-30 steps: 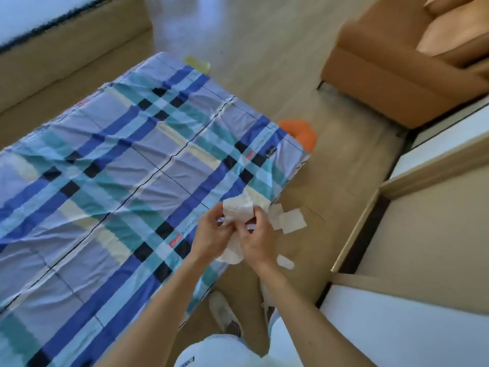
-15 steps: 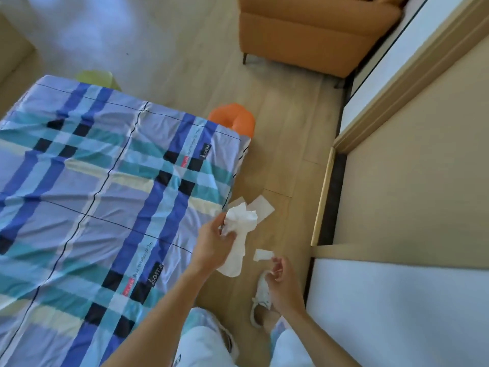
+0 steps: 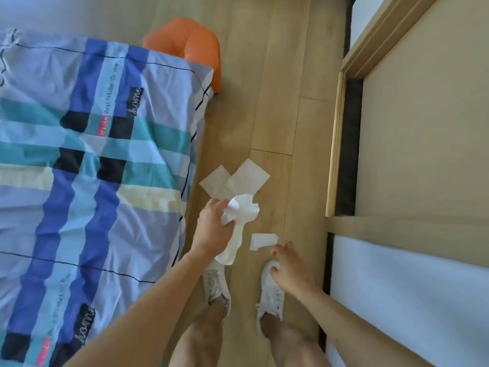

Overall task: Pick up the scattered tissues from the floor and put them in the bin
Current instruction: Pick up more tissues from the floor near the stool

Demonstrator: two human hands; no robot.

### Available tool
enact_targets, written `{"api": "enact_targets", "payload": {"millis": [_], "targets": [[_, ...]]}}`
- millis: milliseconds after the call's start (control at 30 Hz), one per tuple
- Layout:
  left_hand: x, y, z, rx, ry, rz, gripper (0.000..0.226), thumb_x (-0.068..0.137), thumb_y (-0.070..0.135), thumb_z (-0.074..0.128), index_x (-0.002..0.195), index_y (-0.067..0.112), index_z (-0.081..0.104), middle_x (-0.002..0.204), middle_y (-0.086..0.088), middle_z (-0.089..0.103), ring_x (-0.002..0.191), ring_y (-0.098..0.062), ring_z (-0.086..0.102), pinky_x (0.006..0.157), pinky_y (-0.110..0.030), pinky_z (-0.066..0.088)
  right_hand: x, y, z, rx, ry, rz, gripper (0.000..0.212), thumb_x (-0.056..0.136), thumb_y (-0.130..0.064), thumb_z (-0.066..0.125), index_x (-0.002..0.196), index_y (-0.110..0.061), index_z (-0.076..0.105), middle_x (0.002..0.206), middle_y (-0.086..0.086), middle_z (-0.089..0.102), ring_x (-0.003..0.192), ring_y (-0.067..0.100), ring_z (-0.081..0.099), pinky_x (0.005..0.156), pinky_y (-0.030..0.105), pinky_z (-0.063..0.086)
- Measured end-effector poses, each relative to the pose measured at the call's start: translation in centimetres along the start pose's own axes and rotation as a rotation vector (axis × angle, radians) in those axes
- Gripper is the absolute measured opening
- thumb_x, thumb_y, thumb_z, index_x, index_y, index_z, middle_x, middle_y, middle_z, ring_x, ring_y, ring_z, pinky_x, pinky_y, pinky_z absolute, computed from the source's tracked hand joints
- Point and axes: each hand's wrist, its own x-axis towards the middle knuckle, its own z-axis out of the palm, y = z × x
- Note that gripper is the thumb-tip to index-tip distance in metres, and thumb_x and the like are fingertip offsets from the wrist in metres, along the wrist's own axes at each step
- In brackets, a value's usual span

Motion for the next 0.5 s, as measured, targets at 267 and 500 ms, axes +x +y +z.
{"api": "enact_targets", "payload": {"millis": [267, 500], "targets": [[12.8, -10.2, 11.7, 0.115, -0.110, 0.015, 0.049, 0.088, -0.001, 0.061, 0.134, 0.016, 0.058, 0.144, -0.004, 0.042, 0.123, -0.024, 0.054, 0.102, -0.022, 0.042, 16.4, 6.1, 10.1, -0.163, -0.035, -0.034, 0.048, 0.086, -0.019, 0.062, 0.133, -0.026, 0.054, 0.158, 0.006, 0.022, 0.139, 0.025, 0.037, 0.097, 0.034, 0.048], [22.1, -18.6, 18.0, 0.203, -0.113, -0.138, 0.057, 0.094, 0.005, 0.059, 0.146, 0.018, 0.041, 0.153, -0.003, 0.036, 0.135, -0.026, 0.042, 0.083, 0.001, 0.038, 23.3, 11.5, 18.2, -0.247, -0.125, -0.113, 0.061, 0.086, -0.029, 0.056, 0.145, -0.021, 0.043, 0.167, 0.005, 0.012, 0.149, 0.025, 0.022, 0.115, 0.038, 0.030]]}}
